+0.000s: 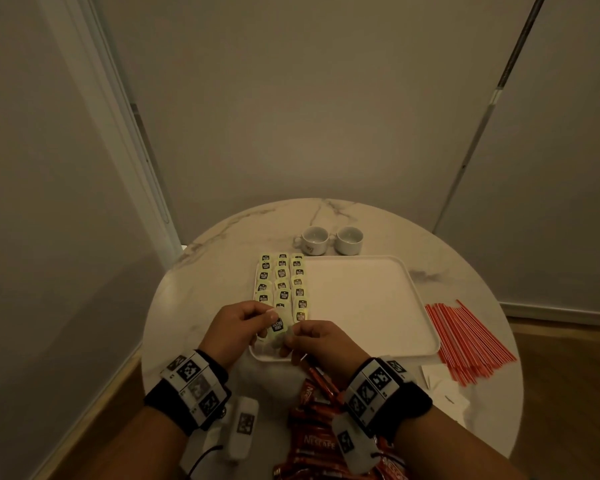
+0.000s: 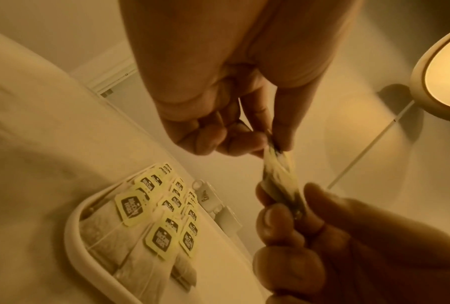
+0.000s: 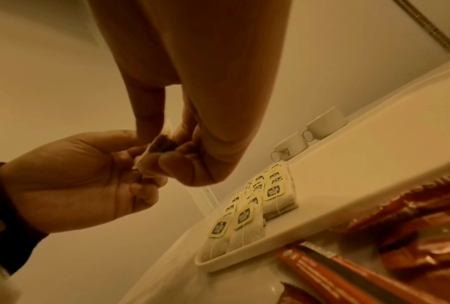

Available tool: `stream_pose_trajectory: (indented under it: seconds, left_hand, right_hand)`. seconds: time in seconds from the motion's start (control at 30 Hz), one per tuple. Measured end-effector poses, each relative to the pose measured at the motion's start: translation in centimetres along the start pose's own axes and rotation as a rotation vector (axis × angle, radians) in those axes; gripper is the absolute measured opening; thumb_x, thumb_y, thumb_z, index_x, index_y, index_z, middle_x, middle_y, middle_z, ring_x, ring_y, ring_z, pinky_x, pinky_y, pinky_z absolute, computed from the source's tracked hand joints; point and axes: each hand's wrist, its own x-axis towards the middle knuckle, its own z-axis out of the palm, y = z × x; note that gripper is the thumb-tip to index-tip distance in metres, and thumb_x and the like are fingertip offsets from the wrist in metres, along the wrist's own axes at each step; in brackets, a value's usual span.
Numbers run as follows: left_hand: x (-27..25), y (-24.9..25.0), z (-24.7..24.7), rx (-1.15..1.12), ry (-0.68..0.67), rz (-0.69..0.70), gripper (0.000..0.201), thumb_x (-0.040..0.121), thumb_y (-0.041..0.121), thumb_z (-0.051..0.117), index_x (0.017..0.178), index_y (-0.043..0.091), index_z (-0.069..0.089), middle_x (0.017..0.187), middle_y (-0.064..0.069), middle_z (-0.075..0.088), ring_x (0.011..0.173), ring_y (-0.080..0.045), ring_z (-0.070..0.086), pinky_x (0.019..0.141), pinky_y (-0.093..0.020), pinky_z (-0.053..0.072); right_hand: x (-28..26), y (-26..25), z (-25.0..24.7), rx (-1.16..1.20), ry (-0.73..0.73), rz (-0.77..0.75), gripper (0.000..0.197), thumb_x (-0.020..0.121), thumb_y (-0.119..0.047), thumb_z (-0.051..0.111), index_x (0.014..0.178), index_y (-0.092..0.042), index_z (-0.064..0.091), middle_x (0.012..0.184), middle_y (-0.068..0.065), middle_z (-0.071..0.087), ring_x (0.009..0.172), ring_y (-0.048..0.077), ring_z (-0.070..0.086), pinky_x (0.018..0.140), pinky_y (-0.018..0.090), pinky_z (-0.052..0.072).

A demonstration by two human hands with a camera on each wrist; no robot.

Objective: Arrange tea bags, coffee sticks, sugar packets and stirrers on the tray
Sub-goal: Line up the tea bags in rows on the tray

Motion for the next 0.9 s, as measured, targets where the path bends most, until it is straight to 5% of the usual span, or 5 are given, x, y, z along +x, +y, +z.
stream_pose_trajectory:
  seconds: [0.13,0.23,0.4,0.7,0.9]
  left_hand:
    - [0.2,-0.1,0.0,0.028,0.054,0.044,0.006,0.084,0.008,0.068,0.080,0.006,0.072,0.056,0.001,0.062,0.051,-0.009,0.052,0.052,-0.020,0.043]
    - [0.2,0.0,0.4,0.061,0.073,0.089,0.004,0.084,0.008,0.069,0.081,0.007,0.072,0.059,0.000,0.064,0.053,-0.009,0.054,0.053,-0.018,0.045]
    - [-0.1,0.4,1.0,0.059,0.115,0.101,0.007,0.084,0.011,0.070,0.079,0.005,0.071,0.067,-0.023,0.065,0.052,-0.014,0.054,0.052,-0.024,0.046]
    - [-0.1,0.8,0.9,0.071,0.093,0.135,0.008,0.085,0.010,0.069,0.080,0.009,0.075,0.063,-0.004,0.065,0.054,-0.006,0.054,0.054,-0.017,0.045]
    - [-0.3,1.5,1.3,-0.010,0.181,0.193,0.012,0.087,0.013,0.067,0.080,0.006,0.073,0.063,-0.010,0.066,0.051,-0.011,0.053,0.055,-0.022,0.048]
  right_hand:
    - [0.2,0.0,0.4,0.057,0.071,-0.022,0.010,0.083,-0.021,0.065,0.090,-0.014,0.068,0.089,0.005,0.073,0.069,0.016,0.057,0.058,0.026,0.040]
    - [0.4,-0.1,0.5,0.074,0.119,-0.049,0.007,0.092,-0.014,0.057,0.087,-0.014,0.061,0.085,0.004,0.074,0.066,0.016,0.058,0.050,0.022,0.039]
    - [0.8,-0.1,0.4,0.007,0.119,-0.087,0.010,0.082,-0.007,0.068,0.081,-0.015,0.062,0.091,0.020,0.072,0.063,0.017,0.058,0.053,0.024,0.043]
    - [1.3,-0.1,-0.3,0.118,0.160,-0.119,0.033,0.076,0.003,0.073,0.104,0.003,0.055,0.083,0.016,0.070,0.062,0.019,0.060,0.058,0.027,0.049]
    - [1.2,-0.1,0.5,0.195,0.146,-0.136,0.008,0.092,-0.012,0.061,0.094,-0.005,0.064,0.081,0.011,0.067,0.064,0.019,0.059,0.060,0.028,0.050]
